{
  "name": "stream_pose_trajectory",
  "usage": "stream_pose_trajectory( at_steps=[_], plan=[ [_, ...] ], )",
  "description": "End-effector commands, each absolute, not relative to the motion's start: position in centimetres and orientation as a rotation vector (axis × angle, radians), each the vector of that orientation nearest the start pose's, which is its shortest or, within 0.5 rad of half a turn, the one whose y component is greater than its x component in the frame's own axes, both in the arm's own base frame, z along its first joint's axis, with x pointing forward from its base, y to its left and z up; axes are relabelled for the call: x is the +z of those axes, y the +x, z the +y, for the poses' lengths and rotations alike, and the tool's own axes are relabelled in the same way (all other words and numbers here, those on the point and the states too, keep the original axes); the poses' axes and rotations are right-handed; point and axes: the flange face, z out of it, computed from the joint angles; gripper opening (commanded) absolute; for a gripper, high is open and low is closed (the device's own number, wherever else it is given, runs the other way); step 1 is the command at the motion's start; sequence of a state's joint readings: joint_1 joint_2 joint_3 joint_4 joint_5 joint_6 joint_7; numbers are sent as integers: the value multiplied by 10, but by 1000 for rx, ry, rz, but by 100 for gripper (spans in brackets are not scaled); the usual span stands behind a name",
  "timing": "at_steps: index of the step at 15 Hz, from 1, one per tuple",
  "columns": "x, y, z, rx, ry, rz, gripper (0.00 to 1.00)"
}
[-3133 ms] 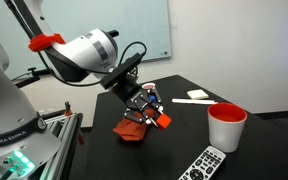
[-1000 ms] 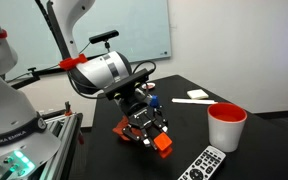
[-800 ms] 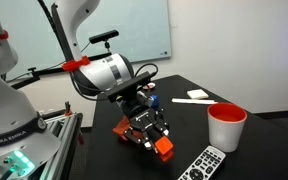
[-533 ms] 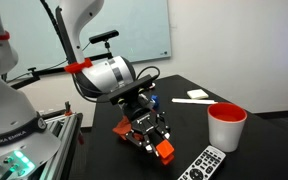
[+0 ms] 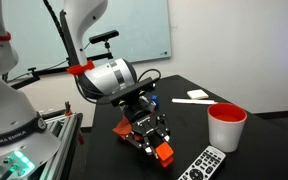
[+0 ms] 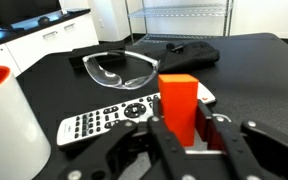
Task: Put the orange block upright
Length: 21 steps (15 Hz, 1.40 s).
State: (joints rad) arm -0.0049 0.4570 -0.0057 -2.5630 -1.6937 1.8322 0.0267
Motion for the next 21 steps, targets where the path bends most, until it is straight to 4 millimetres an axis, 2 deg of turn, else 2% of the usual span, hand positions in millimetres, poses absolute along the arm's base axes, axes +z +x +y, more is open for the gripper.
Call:
stream_pose_trajectory(
  at_steps=[1, 13, 21],
  plan=[
    [103, 368, -85, -911, 1371, 1326, 9],
    [101, 362, -86, -955, 1467, 1299, 9],
    [102, 365, -88, -946, 1442, 1281, 9]
  ],
)
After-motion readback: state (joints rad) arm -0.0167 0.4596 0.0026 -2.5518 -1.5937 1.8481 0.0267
